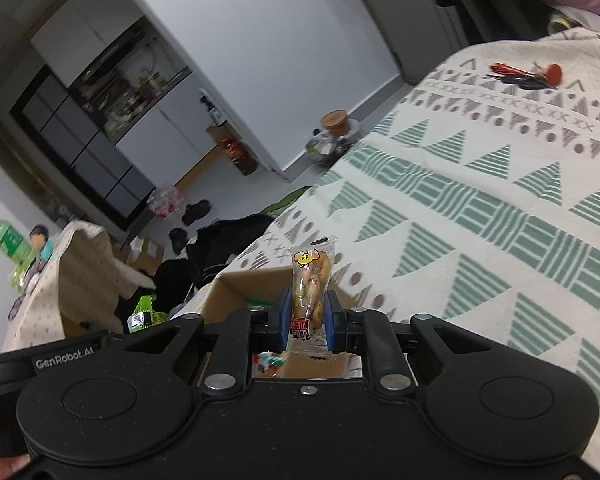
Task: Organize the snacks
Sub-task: 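Carry both snacks over the cardboard box and open both grippers to drop them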
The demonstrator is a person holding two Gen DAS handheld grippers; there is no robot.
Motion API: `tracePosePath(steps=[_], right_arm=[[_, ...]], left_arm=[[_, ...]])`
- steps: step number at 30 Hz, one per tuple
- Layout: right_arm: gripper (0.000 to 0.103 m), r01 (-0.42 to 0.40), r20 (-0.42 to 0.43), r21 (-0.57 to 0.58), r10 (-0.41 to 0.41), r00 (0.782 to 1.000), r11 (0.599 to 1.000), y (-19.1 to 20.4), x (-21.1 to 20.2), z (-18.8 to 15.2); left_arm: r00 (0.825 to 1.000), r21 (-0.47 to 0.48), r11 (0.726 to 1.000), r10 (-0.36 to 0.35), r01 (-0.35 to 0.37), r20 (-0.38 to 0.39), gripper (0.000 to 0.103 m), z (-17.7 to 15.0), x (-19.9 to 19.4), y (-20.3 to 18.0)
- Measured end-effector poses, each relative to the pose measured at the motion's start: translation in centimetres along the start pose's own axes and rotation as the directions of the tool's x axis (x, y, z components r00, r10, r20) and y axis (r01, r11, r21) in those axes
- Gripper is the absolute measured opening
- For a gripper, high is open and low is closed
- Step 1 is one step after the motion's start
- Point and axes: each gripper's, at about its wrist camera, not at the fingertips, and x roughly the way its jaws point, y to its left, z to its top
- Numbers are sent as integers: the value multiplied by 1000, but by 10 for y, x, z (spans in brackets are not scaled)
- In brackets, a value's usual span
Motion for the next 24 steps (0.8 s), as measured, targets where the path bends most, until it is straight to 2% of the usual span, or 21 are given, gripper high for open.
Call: tracePosePath(steps=[10,19,21,24], right_arm=[[17,-22,-15,-45,21,1000,999,28,2,-12],[18,-85,-111,-70,77,991,994,48,21,-30],[25,-122,-164,-70,109,980,990,54,26,-34],[45,-122,-184,-58,109,977,991,55,30,-39]], left_arm=[[1000,-32,999,-17,16,-14,35,-3,-5,25],[999,-63,998,-13,11,-38,35,-8,-2,48],[999,-69,998,-14,11,-44,35,-9,0,52],[998,-78,997,-16,12,-57,35,-10,6,57]])
